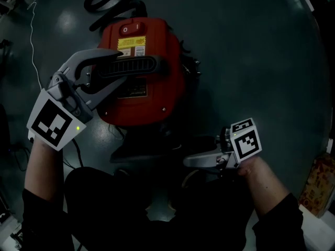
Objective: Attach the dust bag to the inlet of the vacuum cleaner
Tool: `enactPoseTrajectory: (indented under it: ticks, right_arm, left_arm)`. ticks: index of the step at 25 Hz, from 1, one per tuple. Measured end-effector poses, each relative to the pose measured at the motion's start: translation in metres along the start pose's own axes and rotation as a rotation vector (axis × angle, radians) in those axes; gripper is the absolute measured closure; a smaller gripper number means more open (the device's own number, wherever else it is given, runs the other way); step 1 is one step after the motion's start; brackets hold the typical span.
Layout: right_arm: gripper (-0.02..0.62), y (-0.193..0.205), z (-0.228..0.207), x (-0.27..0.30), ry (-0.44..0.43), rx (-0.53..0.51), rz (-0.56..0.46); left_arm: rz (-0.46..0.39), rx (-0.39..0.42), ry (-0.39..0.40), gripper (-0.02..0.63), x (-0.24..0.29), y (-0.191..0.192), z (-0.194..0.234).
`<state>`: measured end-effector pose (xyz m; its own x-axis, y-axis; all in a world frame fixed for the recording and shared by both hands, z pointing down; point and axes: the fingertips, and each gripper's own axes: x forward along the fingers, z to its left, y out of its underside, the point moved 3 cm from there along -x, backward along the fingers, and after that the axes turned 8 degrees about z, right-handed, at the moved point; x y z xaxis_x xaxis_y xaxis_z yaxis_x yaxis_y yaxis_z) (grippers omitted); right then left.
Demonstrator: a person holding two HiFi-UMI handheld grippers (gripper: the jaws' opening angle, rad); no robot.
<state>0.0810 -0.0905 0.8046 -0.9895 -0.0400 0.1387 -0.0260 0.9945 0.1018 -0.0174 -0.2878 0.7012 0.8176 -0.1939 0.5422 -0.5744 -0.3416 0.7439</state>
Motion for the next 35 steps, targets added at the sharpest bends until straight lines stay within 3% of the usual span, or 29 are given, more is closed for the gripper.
enactPoseTrajectory:
  ticks: [3,7,9,13,19,23,25,29,32,35]
  right_arm:
    - [0.16,0.005,0.011,-0.022,0.032,0.005,-0.031]
    - [0.16,0.011,0.038,-0.048,0.099,-0.007,-0.082]
    - [0.161,0.016,0.056,-0.06,0.135,-0.016,-0.144]
    - [0.161,0.025,0.109,-0.077,0.172,-0.053,-0.302]
    - [0.161,0.04,0.208,-0.054,0.149,-0.056,-0.5]
    - [0.161,0.064,0.292,-0.028,0.146,-0.035,-0.466]
    - [0.161,0.076,0.336,-0.025,0.189,-0.065,-0.439]
    - [0.162,0.093,0.423,-0.022,0.261,-0.103,-0.487]
    - [0.162,0.101,0.475,-0.008,0.258,-0.12,-0.512]
    - [0.163,0.109,0.508,0.011,0.214,-0.169,-0.471]
  left_arm:
    - [0.033,-0.011,0.032,0.445,-0.01,0.001,0.0]
    - [0.024,-0.143,0.003,0.433,-0.039,-0.006,0.009]
    - [-0.003,-0.219,-0.044,0.472,-0.062,-0.016,0.018]
    - [-0.073,-0.395,-0.102,0.48,-0.11,-0.05,0.02]
    - [-0.08,-0.565,-0.061,0.488,-0.179,-0.118,-0.021]
    - [-0.116,-0.596,-0.029,0.503,-0.228,-0.185,-0.044]
    - [-0.144,-0.593,-0.035,0.506,-0.251,-0.22,-0.05]
    - [-0.194,-0.687,-0.053,0.503,-0.309,-0.281,-0.061]
    - [-0.222,-0.708,-0.017,0.506,-0.344,-0.31,-0.075]
    - [-0.229,-0.727,-0.013,0.508,-0.367,-0.321,-0.1]
